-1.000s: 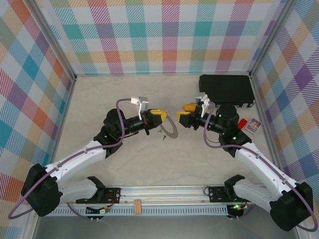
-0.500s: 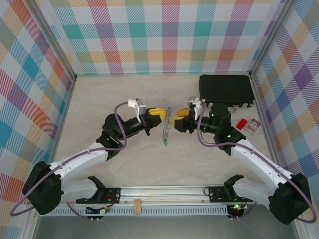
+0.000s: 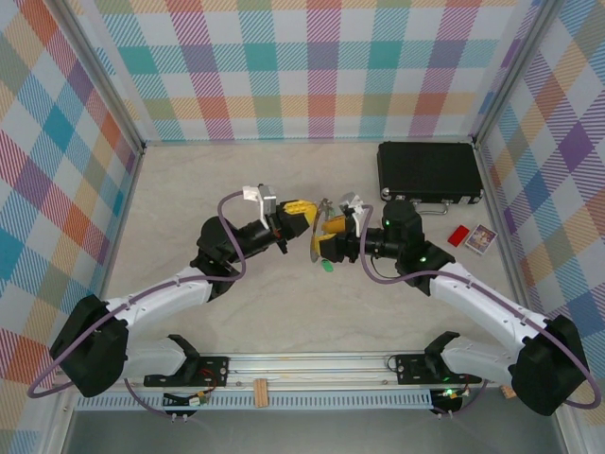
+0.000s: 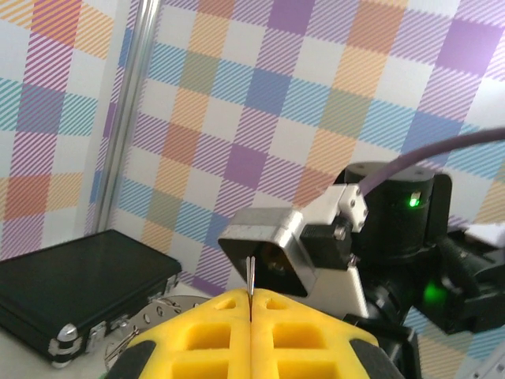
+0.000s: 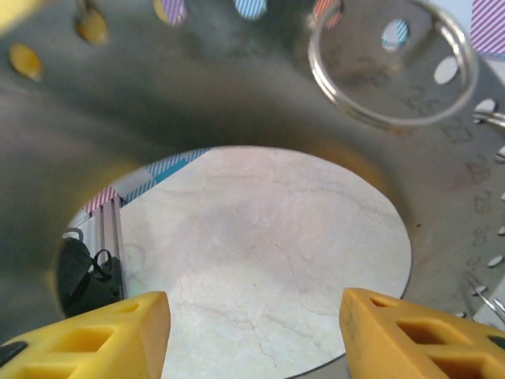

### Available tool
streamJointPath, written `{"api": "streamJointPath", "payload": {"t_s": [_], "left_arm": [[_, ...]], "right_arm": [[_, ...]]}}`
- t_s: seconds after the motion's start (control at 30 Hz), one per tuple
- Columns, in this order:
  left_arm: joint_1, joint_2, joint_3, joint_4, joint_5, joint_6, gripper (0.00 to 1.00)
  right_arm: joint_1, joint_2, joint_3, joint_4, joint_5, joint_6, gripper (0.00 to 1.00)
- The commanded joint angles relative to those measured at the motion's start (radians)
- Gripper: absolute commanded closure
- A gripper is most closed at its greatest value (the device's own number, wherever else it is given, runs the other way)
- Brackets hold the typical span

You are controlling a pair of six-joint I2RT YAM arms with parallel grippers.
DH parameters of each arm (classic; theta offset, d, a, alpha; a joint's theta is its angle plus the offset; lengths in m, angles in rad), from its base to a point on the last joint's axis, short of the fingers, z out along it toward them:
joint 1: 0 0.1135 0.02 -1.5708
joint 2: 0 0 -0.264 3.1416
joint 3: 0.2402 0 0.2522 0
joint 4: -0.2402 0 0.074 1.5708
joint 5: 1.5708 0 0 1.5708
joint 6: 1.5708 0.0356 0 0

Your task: Put the keys on the keyring

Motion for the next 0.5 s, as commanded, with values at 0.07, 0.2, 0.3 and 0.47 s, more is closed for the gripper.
{"api": "streamJointPath", "payload": {"t_s": [0.07, 0.2, 0.3, 0.47], "left_arm": [[-0.017, 0.035, 0.021, 0.148, -0.055, -0.233, 1.0], [-0.015, 0.065, 0.037, 0.177, -0.062, -0.354, 1.0], [-0.014, 0.099, 0.051, 0.224, -0.054, -0.451, 1.0], [0.001, 0.171, 0.095, 0.272, -0.018, -0.601, 1.0]], "right_arm": [[0.008, -0.054, 0.011, 0.013, 0.049, -0.016, 0.41], [0.009, -0.096, -0.004, 0.014, 0.068, -0.013, 0.41], [0.008, -0.122, -0.014, 0.013, 0.073, -0.014, 0.41], [0.009, -0.153, -0.037, -0.007, 0.117, -0.031, 0.41]]}}
